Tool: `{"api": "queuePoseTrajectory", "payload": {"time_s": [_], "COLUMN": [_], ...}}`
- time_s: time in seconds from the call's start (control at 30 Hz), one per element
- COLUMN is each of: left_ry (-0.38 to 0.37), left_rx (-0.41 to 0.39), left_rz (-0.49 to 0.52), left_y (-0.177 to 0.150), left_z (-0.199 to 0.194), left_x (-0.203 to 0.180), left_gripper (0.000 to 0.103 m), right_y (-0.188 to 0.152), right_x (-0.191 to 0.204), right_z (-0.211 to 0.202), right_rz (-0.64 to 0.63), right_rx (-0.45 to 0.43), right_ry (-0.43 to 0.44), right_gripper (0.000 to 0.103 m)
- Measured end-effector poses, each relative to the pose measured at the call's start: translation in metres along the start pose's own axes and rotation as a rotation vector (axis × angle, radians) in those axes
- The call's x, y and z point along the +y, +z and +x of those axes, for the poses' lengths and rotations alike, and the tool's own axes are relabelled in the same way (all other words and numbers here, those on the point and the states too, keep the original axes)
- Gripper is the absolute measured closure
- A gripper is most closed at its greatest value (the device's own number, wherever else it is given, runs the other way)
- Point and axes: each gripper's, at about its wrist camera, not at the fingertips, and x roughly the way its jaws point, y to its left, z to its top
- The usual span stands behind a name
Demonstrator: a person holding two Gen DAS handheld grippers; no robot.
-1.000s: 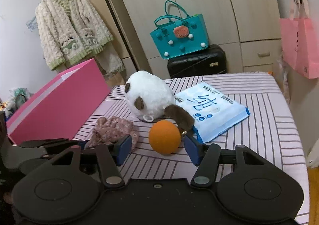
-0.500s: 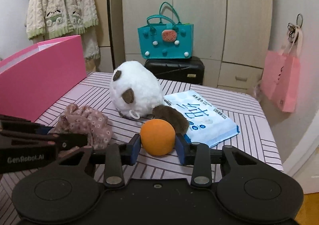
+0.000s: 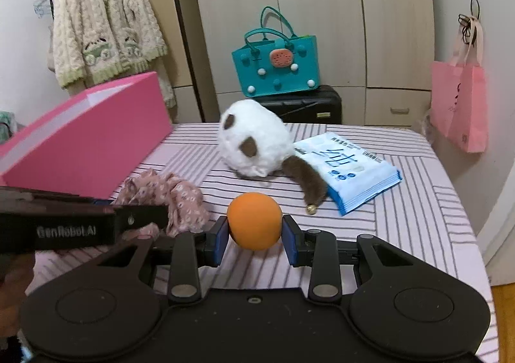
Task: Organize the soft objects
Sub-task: 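Lift the scrunchie and orange ball and carry both over the pink box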
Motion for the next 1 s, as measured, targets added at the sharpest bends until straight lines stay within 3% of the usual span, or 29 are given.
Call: {"api": "queuePoseTrajectory", "payload": {"time_s": [0.27,0.53,0.67,0.87,1.0], "left_ry": [-0.012,-0.007,-0.003,-0.022,0.0], "left_rx": [-0.071,0.022,0.025,-0.018,-0.151], "left_rz": [0.006,0.1,0.135,0.138,0.129], "left_y": [0.012,0.02,0.024,0.039,0.049], "left_z": [-0.04,-0.065,-0.081,-0.111,-0.145], "left_x": [0.009,0.011,0.014,0.026,0.041], "left_gripper": [0.083,0.083,0.083,0.083,0.083], "right_y": [0.007,0.021,0.03,0.046,0.058], "right_x": [0.021,0.046,0.055,0.065,0.074], "right_z": [-0.024,-0.039,-0.05,-0.066,-0.069], "right_rz": [0.033,-0.105,-0.16,-0.211,-0.238], "right_rx": [0.059,0.111,0.124,0.124,0.105], "right_ry": [0.114,0.136,0.144,0.168,0.194], "right_gripper": [0.063,0.063,0.063,0.063,0.063]}}
